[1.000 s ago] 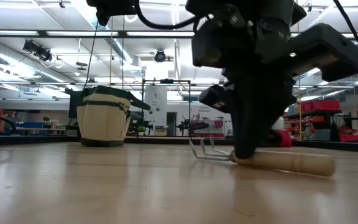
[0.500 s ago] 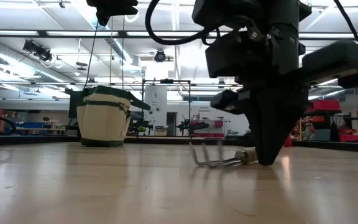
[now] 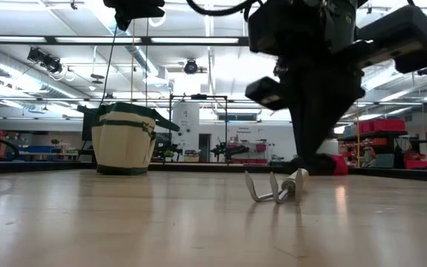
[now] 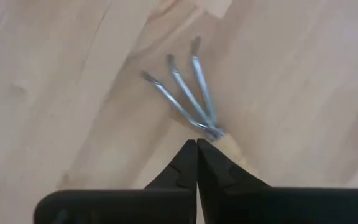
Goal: Pick & Place Garden tools in Gardening bag
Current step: Put the brown hand rake into the gardening bag
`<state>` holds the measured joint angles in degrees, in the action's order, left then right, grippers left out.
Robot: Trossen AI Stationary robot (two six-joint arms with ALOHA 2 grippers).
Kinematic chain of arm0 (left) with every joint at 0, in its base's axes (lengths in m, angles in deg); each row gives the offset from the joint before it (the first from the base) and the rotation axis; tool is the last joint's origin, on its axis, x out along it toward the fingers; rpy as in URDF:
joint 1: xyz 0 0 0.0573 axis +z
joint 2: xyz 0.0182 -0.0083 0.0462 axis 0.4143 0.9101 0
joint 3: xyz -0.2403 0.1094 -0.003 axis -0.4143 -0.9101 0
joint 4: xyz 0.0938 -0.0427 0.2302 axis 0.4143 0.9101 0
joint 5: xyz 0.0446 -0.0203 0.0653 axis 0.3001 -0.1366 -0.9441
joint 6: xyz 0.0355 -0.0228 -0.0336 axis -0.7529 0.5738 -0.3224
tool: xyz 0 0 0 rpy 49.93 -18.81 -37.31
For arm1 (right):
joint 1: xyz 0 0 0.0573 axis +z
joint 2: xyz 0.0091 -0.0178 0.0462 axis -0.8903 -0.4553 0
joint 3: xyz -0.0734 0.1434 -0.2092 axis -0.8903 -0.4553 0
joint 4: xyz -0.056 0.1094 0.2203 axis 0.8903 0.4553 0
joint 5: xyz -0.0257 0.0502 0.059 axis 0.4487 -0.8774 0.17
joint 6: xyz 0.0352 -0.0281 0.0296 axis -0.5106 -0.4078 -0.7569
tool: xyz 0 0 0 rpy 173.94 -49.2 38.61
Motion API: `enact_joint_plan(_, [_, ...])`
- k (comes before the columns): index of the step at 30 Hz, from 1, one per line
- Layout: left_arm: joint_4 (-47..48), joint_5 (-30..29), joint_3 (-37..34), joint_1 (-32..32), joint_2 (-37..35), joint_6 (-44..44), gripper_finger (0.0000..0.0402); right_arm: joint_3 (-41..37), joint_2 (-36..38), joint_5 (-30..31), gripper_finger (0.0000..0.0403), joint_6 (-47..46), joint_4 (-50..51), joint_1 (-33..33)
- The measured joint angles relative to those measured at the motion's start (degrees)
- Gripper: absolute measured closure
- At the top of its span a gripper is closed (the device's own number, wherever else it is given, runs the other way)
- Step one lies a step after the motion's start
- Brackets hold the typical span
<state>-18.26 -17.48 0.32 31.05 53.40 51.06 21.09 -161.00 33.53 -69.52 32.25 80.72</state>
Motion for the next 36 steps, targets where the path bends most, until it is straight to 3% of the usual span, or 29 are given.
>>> enact_joint_plan(8, [-0.2,0.0,0.0,0.0,0.0,0.0,0.0271,0.1,0.6,2.7,0.0319,4.5,5.9,-2.5])
enact_joint_plan(14, [-0.2,0.0,0.0,0.0,0.0,0.0,0.0271,0.1,0.6,2.8,0.0244,9.0,5.8,-4.4])
enact_joint_plan(18, [-0.2,0.0,0.0,0.0,0.0,0.0,0.0271,0.1,0.6,2.9,0.0217,11.5,4.9,-5.1])
enact_joint_plan(36, [-0.1,-0.6,0.0,0.0,0.0,0.0,0.0271,0.0,-1.6,2.8,0.0240,19.5,3.2,-5.1])
